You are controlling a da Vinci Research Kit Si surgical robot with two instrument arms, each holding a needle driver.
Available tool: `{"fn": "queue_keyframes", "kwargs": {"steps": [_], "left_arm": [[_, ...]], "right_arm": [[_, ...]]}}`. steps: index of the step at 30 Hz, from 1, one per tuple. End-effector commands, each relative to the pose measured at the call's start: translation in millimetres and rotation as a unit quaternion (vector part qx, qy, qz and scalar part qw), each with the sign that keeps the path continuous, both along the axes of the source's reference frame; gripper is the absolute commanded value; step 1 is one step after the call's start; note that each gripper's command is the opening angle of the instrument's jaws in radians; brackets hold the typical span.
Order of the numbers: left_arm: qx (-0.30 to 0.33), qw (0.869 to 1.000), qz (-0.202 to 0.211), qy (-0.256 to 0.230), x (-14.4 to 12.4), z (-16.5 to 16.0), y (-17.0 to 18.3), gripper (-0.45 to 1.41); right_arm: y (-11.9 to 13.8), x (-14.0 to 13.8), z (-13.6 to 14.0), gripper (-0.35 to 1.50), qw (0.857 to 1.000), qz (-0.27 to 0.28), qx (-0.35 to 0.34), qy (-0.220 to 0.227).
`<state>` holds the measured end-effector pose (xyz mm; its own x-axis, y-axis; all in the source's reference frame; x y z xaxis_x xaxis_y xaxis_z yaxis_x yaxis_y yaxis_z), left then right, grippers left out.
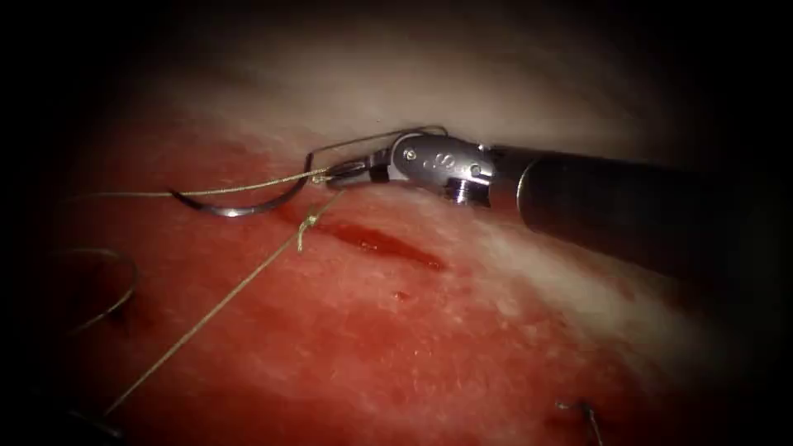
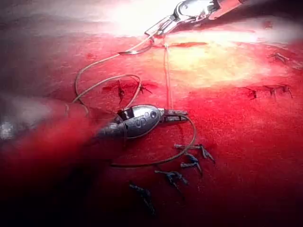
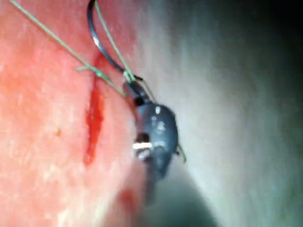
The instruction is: Wound Closure
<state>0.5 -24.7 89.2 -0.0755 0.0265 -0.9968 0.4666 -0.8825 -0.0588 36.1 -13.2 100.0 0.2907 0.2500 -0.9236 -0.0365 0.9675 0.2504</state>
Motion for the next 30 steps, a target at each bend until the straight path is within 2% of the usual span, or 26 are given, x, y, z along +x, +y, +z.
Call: {"fn": "queue_keyframes", "kwargs": {"steps": [1,16,22,27,28,30], "left_arm": [[0.001,1.0,0.002,-0.001,-0.4,0.7,-0.4,-0.45],[0.001,1.0,0.002,0.003,1.4,0.9,-1.2,-0.45],[0.003,1.0,-0.002,0.006,1.5,0.5,-0.8,-0.45],[0.006,1.0,-0.012,0.011,0.8,-0.9,1.0,-0.45],[0.005,1.0,-0.013,0.01,0.7,-1.3,1.3,-0.45],[0.001,1.0,-0.017,0.009,0.4,-2.0,2.0,-0.45]], "right_arm": [[0.4,0.6,0.5,-0.35,1.0,-0.002,-0.002,0.0],[1.1,-0.3,1.3,-0.35,1.0,-0.006,-0.02,-0.014],[-0.3,0.3,1.2,-0.35,1.0,-0.016,-0.019,-0.004],[-1.0,0.5,-0.1,-0.35,1.0,-0.002,0.008,0.017],[-1.0,0.4,-0.4,-0.11,0.999,0.007,0.022,0.022],[-1.2,0.1,-0.9,0.52,0.998,0.027,0.053,0.036]]}}
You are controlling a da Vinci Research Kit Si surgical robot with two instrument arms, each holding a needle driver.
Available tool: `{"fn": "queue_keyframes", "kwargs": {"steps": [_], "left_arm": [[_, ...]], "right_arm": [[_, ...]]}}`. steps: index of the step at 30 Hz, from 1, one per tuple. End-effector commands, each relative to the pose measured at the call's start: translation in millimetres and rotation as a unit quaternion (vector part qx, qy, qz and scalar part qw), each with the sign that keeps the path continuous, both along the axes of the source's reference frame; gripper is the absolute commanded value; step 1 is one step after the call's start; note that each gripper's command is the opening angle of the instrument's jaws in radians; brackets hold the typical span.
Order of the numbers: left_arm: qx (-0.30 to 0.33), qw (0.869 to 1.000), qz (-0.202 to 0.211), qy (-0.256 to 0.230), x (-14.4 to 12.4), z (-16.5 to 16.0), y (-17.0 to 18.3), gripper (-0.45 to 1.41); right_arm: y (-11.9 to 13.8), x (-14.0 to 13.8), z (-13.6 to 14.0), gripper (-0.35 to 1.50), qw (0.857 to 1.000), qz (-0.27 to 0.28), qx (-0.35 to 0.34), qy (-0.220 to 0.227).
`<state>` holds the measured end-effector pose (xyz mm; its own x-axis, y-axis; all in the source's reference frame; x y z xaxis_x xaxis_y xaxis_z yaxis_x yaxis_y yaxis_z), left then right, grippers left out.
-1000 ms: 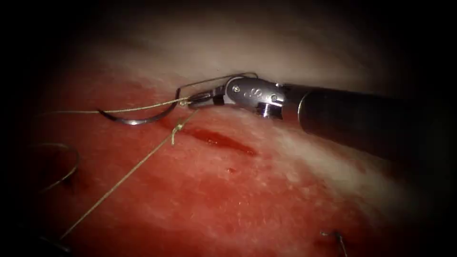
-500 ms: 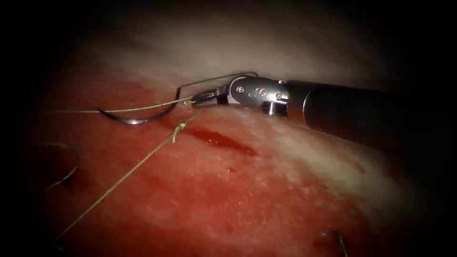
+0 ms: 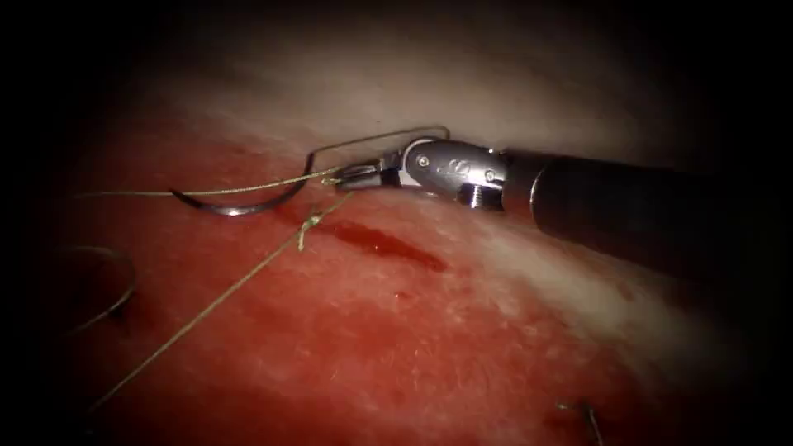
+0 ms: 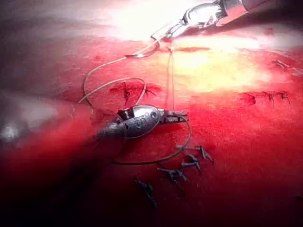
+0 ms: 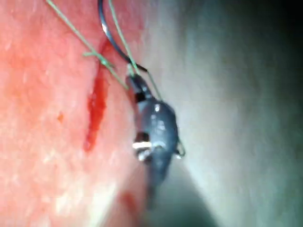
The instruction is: Wound Closure
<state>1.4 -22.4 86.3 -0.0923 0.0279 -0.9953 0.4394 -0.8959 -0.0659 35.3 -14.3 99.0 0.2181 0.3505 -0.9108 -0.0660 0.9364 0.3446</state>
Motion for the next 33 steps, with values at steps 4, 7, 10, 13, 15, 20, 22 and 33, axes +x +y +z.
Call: {"fn": "queue_keyframes", "kwargs": {"steps": [4,7,10,13,15,20,22,33], "left_arm": [[-0.012,1.0,-0.009,-0.004,-1.1,-0.6,1.1,-0.45],[-0.025,1.0,-0.014,-0.008,-1.6,-2.1,2.6,-0.45],[-0.036,0.999,-0.02,-0.013,-2.3,-3.7,4.4,-0.45],[-0.044,0.998,-0.032,-0.023,-3.3,-4.9,6.2,-0.45],[-0.049,0.998,-0.037,-0.025,-4.2,-5.5,7.4,-0.45],[-0.052,0.997,-0.058,-0.027,-7.0,-5.3,9.7,-0.45],[-0.054,0.996,-0.059,-0.031,-8.4,-4.7,10.6,-0.45],[-0.059,0.995,-0.054,-0.066,-12.5,-2.4,15.7,-0.45]], "right_arm": [[-0.4,0.2,-0.8,1.16,0.998,0.032,0.051,0.015],[-0.5,-0.6,-1.5,1.25,0.997,0.04,0.06,0.019],[-0.6,-1.5,-2.2,1.31,0.996,0.053,0.071,0.022],[-0.8,-2.4,-2.6,1.31,0.995,0.061,0.072,0.021],[-1.1,-2.8,-2.9,1.33,0.995,0.067,0.073,0.017],[-2.9,-2.9,-4.1,1.25,0.994,0.079,0.077,0.01],[-3.6,-2.3,-4.8,1.21,0.994,0.081,0.077,0.016],[-3.4,1.8,-10.5,1.1,0.988,0.117,0.088,0.054]]}}
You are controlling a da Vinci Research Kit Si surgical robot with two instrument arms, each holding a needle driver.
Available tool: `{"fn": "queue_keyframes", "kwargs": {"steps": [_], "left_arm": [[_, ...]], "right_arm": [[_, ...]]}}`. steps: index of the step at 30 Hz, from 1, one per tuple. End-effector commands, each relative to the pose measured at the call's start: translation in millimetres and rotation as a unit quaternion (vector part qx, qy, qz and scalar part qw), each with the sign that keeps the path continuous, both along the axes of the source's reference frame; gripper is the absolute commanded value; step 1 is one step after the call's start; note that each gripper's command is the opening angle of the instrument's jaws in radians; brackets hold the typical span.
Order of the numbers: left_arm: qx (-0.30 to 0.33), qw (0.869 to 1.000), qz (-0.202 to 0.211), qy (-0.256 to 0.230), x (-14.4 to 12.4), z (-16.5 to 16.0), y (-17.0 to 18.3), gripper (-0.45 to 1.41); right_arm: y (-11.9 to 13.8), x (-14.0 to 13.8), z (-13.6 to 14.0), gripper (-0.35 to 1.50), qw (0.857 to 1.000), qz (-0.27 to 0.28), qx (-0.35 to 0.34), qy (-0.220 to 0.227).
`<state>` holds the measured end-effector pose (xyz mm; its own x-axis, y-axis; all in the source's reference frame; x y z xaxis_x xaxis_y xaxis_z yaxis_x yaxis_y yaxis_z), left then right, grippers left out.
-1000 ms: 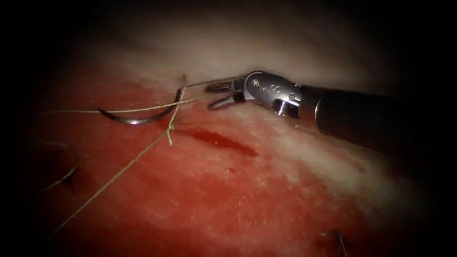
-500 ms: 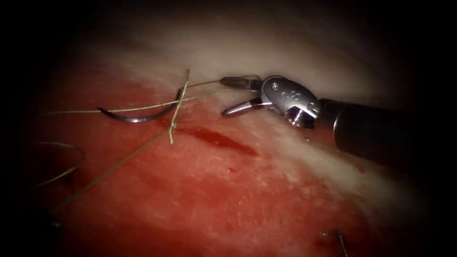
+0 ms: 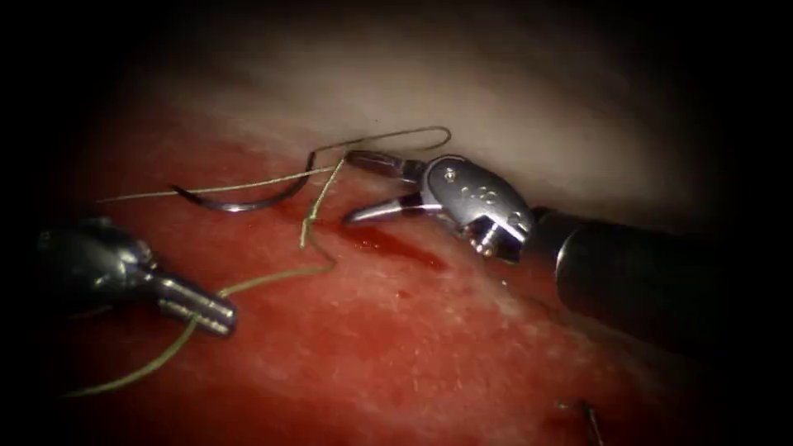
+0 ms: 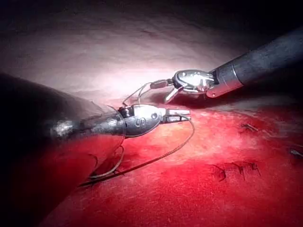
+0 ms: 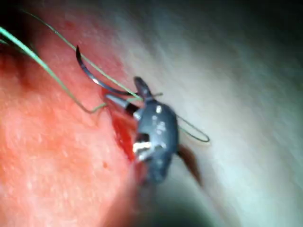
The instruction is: Wound Closure
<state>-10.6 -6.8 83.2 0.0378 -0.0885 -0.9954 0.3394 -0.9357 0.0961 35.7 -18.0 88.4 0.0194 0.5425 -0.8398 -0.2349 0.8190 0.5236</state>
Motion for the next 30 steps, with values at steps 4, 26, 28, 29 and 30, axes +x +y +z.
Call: {"fn": "queue_keyframes", "kwargs": {"steps": [4,26,28,29,30], "left_arm": [[-0.002,1.0,-0.005,0.002,0.3,2.3,2.3,-0.45],[-0.026,0.998,-0.019,0.053,1.2,15.4,11.2,-0.45],[-0.029,0.998,-0.018,0.058,1.0,16.7,11.1,-0.45],[-0.028,0.997,-0.02,0.066,0.5,18.1,10.8,-0.45],[-0.025,0.997,-0.018,0.067,0.1,19.1,10.6,-0.45]], "right_arm": [[-0.3,3.5,0.2,1.08,1.0,-0.004,-0.008,0.009],[-3.7,4.9,1.2,0.94,0.996,-0.066,-0.026,0.046],[-3.7,5.0,1.2,0.94,0.996,-0.067,-0.028,0.056],[-3.7,5.0,1.2,0.94,0.996,-0.062,-0.03,0.064],[-3.7,5.0,1.2,0.94,0.996,-0.058,-0.031,0.066]]}}
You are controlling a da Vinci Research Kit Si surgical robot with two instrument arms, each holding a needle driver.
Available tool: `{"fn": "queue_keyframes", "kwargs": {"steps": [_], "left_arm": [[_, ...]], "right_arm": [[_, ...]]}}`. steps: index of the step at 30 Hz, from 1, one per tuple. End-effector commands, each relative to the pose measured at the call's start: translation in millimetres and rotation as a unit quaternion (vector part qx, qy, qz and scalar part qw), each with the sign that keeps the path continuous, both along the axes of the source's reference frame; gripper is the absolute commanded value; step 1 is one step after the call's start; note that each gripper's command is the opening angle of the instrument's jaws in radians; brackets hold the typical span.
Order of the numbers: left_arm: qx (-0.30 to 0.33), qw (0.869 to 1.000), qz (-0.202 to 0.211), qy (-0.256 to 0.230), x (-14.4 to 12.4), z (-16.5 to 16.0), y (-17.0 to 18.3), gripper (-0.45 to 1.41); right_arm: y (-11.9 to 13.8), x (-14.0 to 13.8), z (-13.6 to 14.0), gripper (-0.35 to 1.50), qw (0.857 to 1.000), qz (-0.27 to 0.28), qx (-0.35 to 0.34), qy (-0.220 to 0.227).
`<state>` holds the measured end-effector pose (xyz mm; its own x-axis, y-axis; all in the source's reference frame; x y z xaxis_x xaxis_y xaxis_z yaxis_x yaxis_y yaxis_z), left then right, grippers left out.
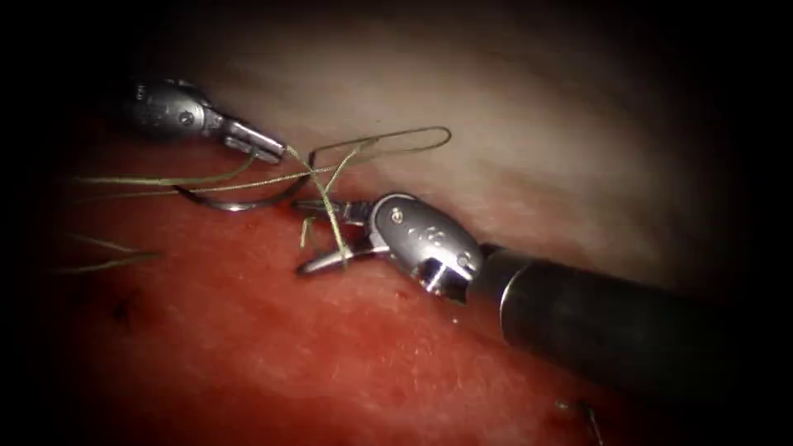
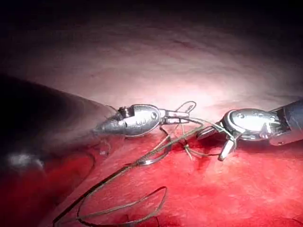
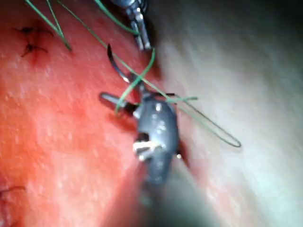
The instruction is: Wound Closure
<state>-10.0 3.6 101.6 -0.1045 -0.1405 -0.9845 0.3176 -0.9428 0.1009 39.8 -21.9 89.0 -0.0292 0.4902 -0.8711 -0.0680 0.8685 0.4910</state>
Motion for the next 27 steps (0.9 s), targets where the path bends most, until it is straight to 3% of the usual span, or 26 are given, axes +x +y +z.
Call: {"fn": "queue_keyframes", "kwargs": {"steps": [1,7,14,20,23,27], "left_arm": [[0.003,1.0,0.003,-0.003,-0.8,1.3,0.1,-0.45],[0.005,1.0,0.008,-0.005,-1.9,4.4,0.1,-0.45],[0.003,1.0,0.016,-0.007,-1.9,6.4,-1.2,-0.45],[0.002,0.999,0.033,-0.01,-2.0,7.3,-2.7,-0.45],[0.001,0.999,0.036,-0.013,-2.0,7.4,-3.1,-0.45],[0.0,0.999,0.039,-0.013,-2.1,7.5,-3.4,-0.45]], "right_arm": [[0.1,0.9,0.6,0.96,1.0,0.005,0.002,0.003],[0.1,1.0,0.7,0.98,0.999,0.02,0.023,0.019],[0.7,0.7,1.1,0.94,0.99,0.081,0.084,0.079],[1.0,0.5,1.4,0.74,0.974,0.129,0.153,0.103],[0.9,0.5,1.4,0.73,0.967,0.145,0.183,0.101],[0.6,0.1,1.5,0.71,0.947,0.18,0.252,0.092]]}}
